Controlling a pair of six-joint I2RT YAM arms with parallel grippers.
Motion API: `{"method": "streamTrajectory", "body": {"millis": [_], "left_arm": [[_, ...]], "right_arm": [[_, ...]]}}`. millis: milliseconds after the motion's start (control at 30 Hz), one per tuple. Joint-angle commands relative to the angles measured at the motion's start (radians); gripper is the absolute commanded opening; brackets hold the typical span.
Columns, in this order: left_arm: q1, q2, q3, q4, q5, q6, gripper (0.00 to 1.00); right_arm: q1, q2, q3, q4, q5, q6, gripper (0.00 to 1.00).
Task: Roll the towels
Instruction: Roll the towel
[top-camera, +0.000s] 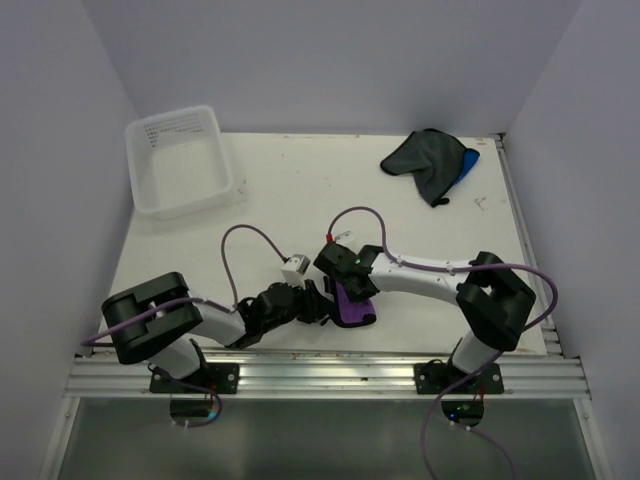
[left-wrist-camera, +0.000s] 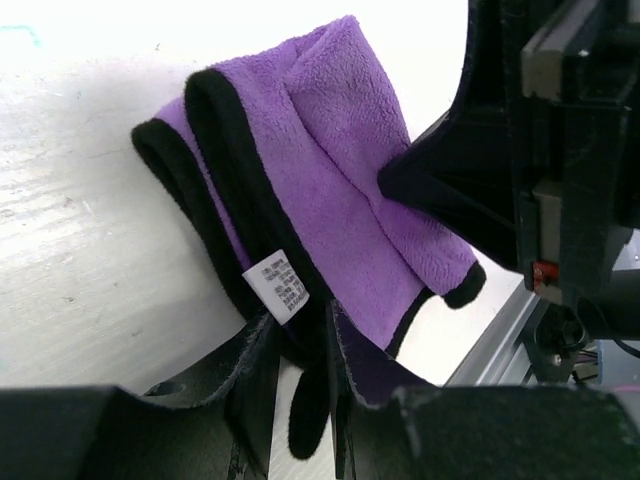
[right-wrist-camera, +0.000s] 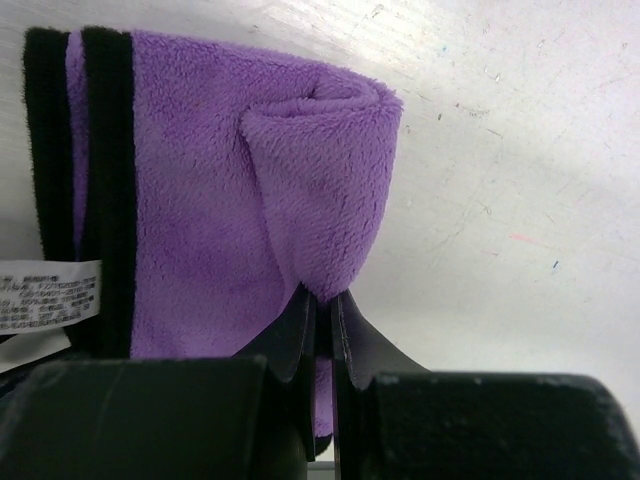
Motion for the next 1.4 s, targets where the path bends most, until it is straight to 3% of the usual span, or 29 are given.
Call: {"method": "streamTrajectory", "body": {"millis": [0, 467, 733, 867, 1000, 1167, 1367], "left_arm": [[-0.011, 0.035, 0.042, 0.103, -0.006, -0.021, 0.27], [-0.040, 0.013, -0.003, 0.111, -0.064, -0.070, 0.26], [-0.040, 0.012, -0.056, 0.154, -0.056, -0.127, 0.26], [-0.040, -0.120, -0.165, 0.154, -0.110, -0.193, 0.26], [-0.040, -0.327, -0.260, 0.000, -0.196, -0.222, 0.26], [-0.043, -0.623, -0.294, -0.169, -0.266, -0.196, 0.26], [-0.047, -0.752, -0.234, -0.329, -0.309, -0.138, 0.24]], "right_arm": [[0.023, 0.011, 0.045, -0.052, 0.064, 0.047, 0.00], [0.107, 0.198, 0.106, -0.135, 0.214, 0.273, 0.00], [0.110, 0.243, 0.111, -0.103, 0.193, 0.348, 0.00], [0.109, 0.247, 0.094, -0.061, 0.156, 0.354, 0.00], [0.110, 0.275, 0.111, -0.060, 0.152, 0.352, 0.00], [0.122, 0.347, 0.169, -0.093, 0.168, 0.348, 0.00], [0.161, 0.472, 0.275, -0.190, 0.218, 0.374, 0.00]]}}
